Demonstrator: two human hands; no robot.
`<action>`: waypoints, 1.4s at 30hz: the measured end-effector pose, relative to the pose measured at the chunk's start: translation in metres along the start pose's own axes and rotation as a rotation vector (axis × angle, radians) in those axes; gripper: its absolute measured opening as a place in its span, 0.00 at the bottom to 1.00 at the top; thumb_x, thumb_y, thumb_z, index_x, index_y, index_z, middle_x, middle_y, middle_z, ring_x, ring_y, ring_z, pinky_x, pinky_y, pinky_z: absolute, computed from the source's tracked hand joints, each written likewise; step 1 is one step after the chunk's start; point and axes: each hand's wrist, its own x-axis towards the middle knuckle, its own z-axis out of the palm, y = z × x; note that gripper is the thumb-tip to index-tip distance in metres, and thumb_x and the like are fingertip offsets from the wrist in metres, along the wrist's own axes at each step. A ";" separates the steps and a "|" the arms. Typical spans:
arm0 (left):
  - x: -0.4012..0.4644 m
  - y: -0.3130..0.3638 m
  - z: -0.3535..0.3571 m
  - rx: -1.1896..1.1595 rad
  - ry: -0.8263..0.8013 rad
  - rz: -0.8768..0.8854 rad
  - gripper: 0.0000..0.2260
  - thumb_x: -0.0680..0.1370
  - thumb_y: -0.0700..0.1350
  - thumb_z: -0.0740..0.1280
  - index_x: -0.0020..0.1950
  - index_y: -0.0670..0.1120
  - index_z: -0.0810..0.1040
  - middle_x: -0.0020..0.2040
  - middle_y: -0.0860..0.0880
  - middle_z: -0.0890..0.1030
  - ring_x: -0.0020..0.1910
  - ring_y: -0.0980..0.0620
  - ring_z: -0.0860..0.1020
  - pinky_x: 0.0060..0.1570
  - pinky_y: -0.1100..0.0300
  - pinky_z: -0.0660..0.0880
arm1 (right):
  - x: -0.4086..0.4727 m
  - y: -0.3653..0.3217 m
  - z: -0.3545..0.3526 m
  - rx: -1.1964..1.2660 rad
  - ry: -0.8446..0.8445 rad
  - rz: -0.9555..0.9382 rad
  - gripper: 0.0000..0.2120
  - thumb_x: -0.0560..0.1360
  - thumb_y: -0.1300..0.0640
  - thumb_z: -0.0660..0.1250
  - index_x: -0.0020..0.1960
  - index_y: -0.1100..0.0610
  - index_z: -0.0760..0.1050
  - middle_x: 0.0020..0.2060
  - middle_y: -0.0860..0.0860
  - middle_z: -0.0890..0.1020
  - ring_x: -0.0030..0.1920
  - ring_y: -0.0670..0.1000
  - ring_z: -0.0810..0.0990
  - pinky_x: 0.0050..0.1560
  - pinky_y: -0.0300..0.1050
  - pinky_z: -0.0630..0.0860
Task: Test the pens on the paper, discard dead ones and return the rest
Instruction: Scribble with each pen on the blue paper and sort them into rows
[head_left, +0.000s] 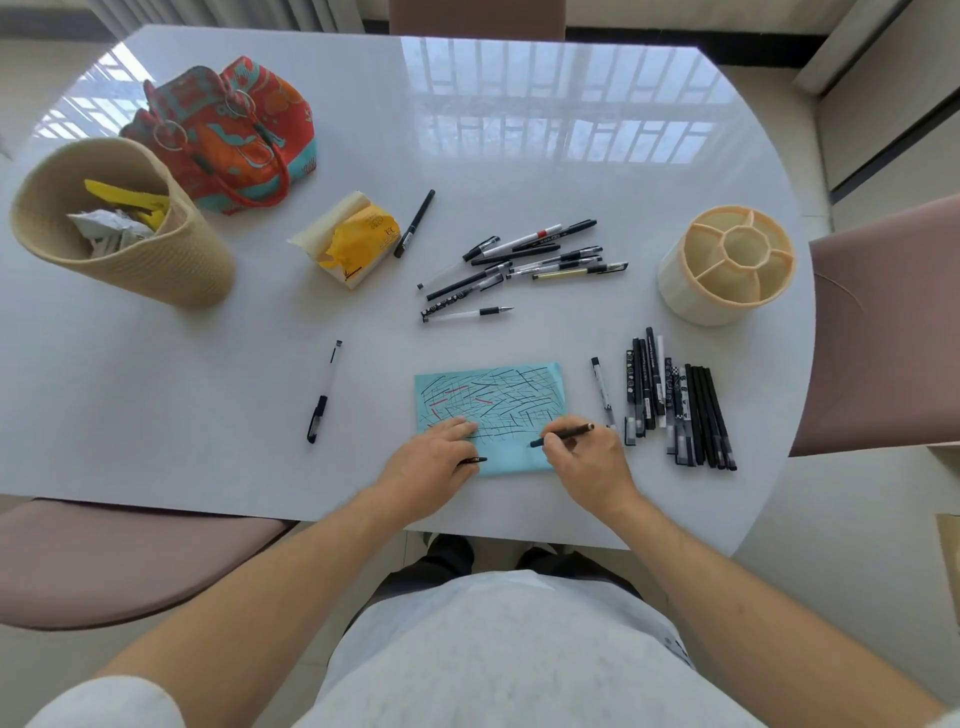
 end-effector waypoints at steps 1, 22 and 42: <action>0.000 0.000 0.000 -0.005 -0.003 -0.004 0.12 0.82 0.52 0.62 0.57 0.48 0.82 0.76 0.52 0.69 0.77 0.52 0.61 0.75 0.57 0.60 | -0.001 0.000 -0.002 0.037 0.013 0.027 0.09 0.75 0.61 0.69 0.40 0.51 0.82 0.31 0.43 0.84 0.33 0.44 0.83 0.38 0.39 0.79; 0.006 0.004 0.001 -0.065 0.001 -0.039 0.12 0.82 0.54 0.63 0.58 0.50 0.81 0.72 0.56 0.73 0.75 0.56 0.64 0.70 0.56 0.67 | -0.004 0.001 -0.010 0.120 0.008 0.078 0.10 0.74 0.61 0.68 0.40 0.46 0.80 0.33 0.44 0.85 0.33 0.45 0.83 0.37 0.37 0.77; -0.033 0.009 -0.042 -0.315 0.185 -0.194 0.05 0.79 0.46 0.65 0.45 0.51 0.79 0.38 0.57 0.82 0.37 0.58 0.81 0.42 0.55 0.78 | 0.008 -0.067 0.040 0.470 -0.364 0.098 0.06 0.80 0.57 0.69 0.47 0.57 0.83 0.39 0.56 0.87 0.37 0.55 0.86 0.45 0.50 0.85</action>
